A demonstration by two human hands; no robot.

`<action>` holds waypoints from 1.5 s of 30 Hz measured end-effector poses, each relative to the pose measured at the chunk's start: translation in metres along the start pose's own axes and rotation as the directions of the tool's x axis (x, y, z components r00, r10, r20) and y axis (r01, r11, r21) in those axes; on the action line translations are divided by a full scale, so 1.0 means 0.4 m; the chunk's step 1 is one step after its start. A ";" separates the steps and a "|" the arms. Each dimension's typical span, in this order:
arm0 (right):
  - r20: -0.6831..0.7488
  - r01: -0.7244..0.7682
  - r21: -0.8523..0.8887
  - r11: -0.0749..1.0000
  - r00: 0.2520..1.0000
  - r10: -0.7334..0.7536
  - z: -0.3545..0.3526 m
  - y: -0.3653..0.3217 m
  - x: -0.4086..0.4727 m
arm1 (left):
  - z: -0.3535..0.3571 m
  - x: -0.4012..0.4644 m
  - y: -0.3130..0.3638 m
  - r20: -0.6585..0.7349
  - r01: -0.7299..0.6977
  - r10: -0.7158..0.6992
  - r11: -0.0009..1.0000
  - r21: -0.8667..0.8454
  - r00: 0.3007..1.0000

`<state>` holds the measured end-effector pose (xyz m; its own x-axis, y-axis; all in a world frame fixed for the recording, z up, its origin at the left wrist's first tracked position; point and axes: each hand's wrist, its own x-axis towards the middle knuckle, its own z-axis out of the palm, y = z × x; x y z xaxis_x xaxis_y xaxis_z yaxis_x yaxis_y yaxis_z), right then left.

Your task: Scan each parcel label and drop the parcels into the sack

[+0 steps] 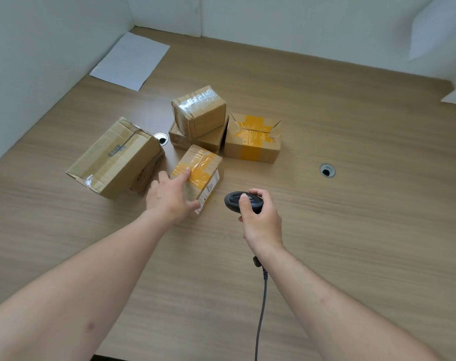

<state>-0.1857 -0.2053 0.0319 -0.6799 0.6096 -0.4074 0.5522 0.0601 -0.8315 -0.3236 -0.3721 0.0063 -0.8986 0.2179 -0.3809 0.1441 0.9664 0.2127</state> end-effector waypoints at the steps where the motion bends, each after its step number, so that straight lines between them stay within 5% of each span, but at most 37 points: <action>1: -0.006 0.003 0.013 1.000 1.000 -0.003 -0.004 0.000 -0.004 | -0.006 0.002 -0.003 0.009 -0.007 0.007 0.998 -0.055 1.000; 6: -0.083 0.042 0.097 0.994 0.996 -0.034 -0.028 -0.020 -0.024 | -0.028 -0.009 -0.021 0.114 -0.027 0.082 0.908 -0.418 0.990; 11: -0.170 0.111 0.178 0.978 0.982 -0.081 -0.060 -0.082 -0.045 | -0.058 -0.038 0.000 0.177 -0.073 0.219 0.801 -0.594 0.960; 26: -0.165 0.171 0.238 0.956 0.977 -0.134 -0.252 -0.197 -0.223 | -0.196 -0.206 0.099 -0.050 -0.241 0.313 0.611 -0.754 0.949; 45: -0.090 0.349 0.194 0.917 0.937 -0.337 -0.541 -0.099 -0.451 | -0.172 -0.622 0.259 -0.322 -0.391 0.223 0.559 -0.731 0.920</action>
<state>0.0197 -0.1466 0.2201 -0.7799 0.6222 -0.0673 0.1759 0.1148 -0.9777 -0.1139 -0.3357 0.1851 -0.9283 0.3717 -0.0135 0.1287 0.3552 0.9259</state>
